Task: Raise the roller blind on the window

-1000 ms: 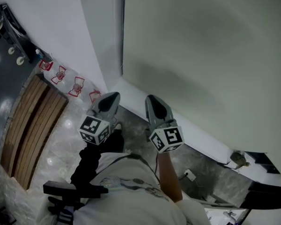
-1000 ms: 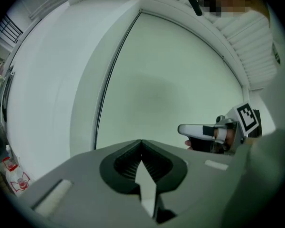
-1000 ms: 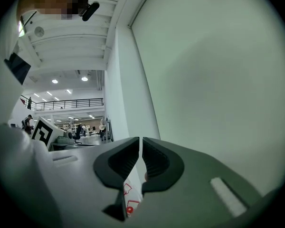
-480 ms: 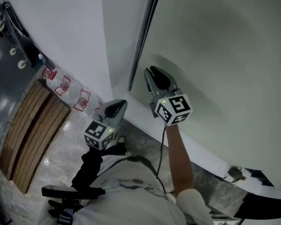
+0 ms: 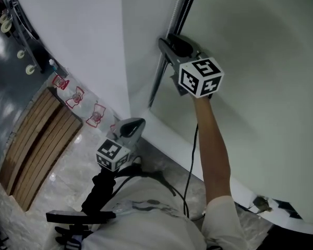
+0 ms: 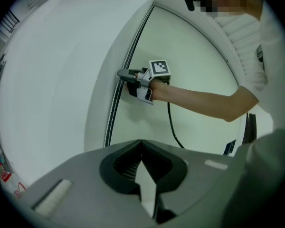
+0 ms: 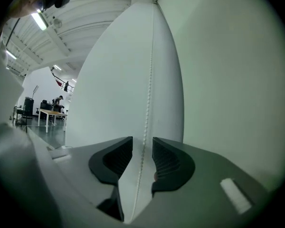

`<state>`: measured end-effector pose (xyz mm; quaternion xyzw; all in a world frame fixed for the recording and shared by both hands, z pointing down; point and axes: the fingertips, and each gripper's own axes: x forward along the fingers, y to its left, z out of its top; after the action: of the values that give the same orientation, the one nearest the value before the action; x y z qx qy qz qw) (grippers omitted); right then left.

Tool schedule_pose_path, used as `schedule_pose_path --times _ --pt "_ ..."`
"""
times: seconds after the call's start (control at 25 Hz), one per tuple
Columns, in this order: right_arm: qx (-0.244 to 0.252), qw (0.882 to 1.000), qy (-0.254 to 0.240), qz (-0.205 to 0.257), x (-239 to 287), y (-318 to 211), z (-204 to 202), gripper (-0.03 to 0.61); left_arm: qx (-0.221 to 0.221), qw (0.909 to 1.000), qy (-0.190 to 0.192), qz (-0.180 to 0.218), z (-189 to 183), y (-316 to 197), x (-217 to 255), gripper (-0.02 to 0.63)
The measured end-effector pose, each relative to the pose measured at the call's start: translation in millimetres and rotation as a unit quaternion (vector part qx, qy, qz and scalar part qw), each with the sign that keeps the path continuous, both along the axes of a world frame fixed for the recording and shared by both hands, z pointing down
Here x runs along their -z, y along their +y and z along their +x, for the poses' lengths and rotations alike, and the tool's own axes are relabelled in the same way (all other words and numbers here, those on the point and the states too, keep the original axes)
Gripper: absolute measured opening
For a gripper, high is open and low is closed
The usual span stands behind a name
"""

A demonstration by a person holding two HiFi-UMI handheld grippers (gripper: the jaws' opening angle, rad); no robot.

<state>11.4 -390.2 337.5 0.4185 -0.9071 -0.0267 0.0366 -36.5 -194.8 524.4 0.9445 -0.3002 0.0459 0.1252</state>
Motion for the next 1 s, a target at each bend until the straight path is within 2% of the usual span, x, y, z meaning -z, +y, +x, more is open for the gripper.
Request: schedule_pose_path --times 0.12,0.16,0.4,0.52,0.56,0.6,0.64,0.8,0.92,0.96,1.0 --pt "0.018 1.0 0.016 0.005 4.5 -1.7 -10.9 0.083 0.0 1.0 0.0 0.001 -2.0 -2.3 0.6 -0.003" --pt "0.022 1.0 0.018 0.01 6.1 1.7 -12.5 0.005 0.001 1.0 -0.001 0.002 -2.5 -3.3 1.3 -0.003" --pt "0.081 0.996 0.025 0.018 12.0 47.8 -23.7 0.003 -0.007 0.9995 0.01 0.031 -1.6 -17.3 22.0 -0.003" --pt "0.122 0.992 0.025 0.011 10.7 87.6 -18.2 0.003 -0.018 0.9982 0.028 0.051 13.9 -24.7 38.4 -0.001" --pt "0.137 0.99 0.023 0.008 11.1 101.5 -17.9 0.003 -0.023 0.9976 0.031 0.056 19.4 -26.5 44.0 0.036" --pt "0.152 0.988 0.023 0.003 12.2 114.6 -19.9 0.003 -0.031 0.997 0.03 0.063 23.5 -28.2 49.7 0.12" --pt "0.165 0.986 0.024 -0.001 14.1 126.7 -24.2 0.003 -0.04 0.9961 0.028 0.073 26.2 -29.5 56.3 0.149" --pt "0.224 0.974 0.033 -0.017 24.1 170.9 -35.7 0.003 -0.088 0.9882 0.048 0.115 47.3 -26.6 90.7 0.186" --pt "0.26 0.965 0.041 -0.021 23.6 199.6 -24.4 0.005 -0.144 0.9767 0.065 0.145 79.9 -7.7 104.0 0.171" --pt "0.267 0.962 0.045 -0.02 23.3 206.3 -22.1 0.005 -0.167 0.9718 0.072 0.15 87.6 1.3 107.6 0.099" --pt "0.274 0.96 0.05 -0.017 23.7 211.9 -20.1 0.005 -0.188 0.9673 0.081 0.149 93.6 10.2 111.1 -0.002"
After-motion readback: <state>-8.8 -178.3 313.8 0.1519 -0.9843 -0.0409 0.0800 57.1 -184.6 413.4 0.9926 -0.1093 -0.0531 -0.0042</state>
